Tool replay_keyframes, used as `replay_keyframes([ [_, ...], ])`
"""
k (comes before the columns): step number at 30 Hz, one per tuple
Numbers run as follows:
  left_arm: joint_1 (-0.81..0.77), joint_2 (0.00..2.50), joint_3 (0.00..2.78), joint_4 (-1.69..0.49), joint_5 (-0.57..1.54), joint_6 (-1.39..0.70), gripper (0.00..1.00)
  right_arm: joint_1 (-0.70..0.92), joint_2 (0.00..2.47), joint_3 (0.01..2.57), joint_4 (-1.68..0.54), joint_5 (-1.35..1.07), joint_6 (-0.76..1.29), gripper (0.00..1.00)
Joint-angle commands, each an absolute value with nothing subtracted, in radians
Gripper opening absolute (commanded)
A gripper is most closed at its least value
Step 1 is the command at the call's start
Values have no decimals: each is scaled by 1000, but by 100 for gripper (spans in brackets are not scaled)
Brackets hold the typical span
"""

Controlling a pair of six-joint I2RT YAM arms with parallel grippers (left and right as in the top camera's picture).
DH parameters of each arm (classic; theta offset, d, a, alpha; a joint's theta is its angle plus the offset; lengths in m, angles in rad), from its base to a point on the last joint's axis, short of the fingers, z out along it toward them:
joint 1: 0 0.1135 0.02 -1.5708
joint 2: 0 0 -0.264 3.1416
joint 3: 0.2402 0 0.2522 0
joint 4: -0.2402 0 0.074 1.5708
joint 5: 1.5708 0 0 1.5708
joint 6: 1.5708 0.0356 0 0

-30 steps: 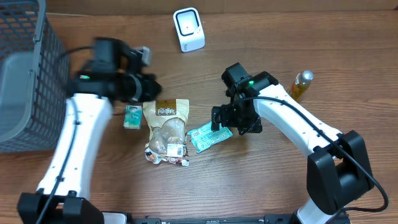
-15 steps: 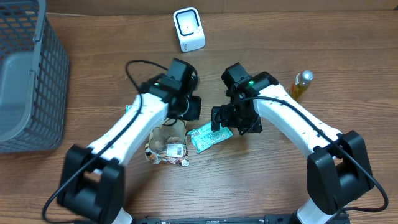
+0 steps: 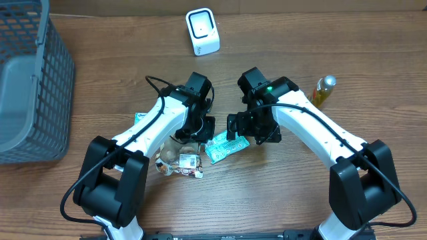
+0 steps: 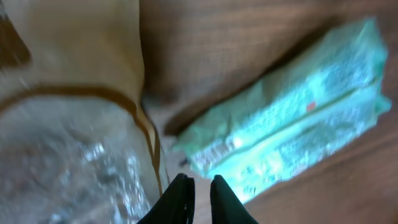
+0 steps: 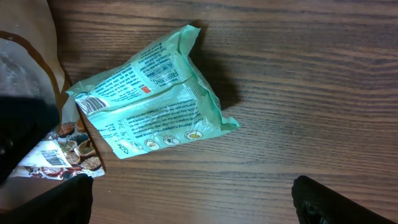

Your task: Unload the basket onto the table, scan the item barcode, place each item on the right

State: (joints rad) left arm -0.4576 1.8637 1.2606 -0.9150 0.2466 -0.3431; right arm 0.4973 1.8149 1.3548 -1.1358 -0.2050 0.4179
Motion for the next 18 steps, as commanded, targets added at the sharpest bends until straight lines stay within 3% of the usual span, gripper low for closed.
replay_keyframes([
  [1,-447,1876,1258,-956,291,-329,19,497,1792,1369,-1131,-199,410,100],
  [7,-455,1876,1248,-992,289,-341,31,497,1792,1369,-1131,-199,410,100],
  [14,-475,1876,1174,-898,281,-504,39,497,1792,1369,-1131,-199,410,100],
  [18,-477,1876,1117,-805,289,-604,38,497,1792,1369,-1131,-199,410,100],
])
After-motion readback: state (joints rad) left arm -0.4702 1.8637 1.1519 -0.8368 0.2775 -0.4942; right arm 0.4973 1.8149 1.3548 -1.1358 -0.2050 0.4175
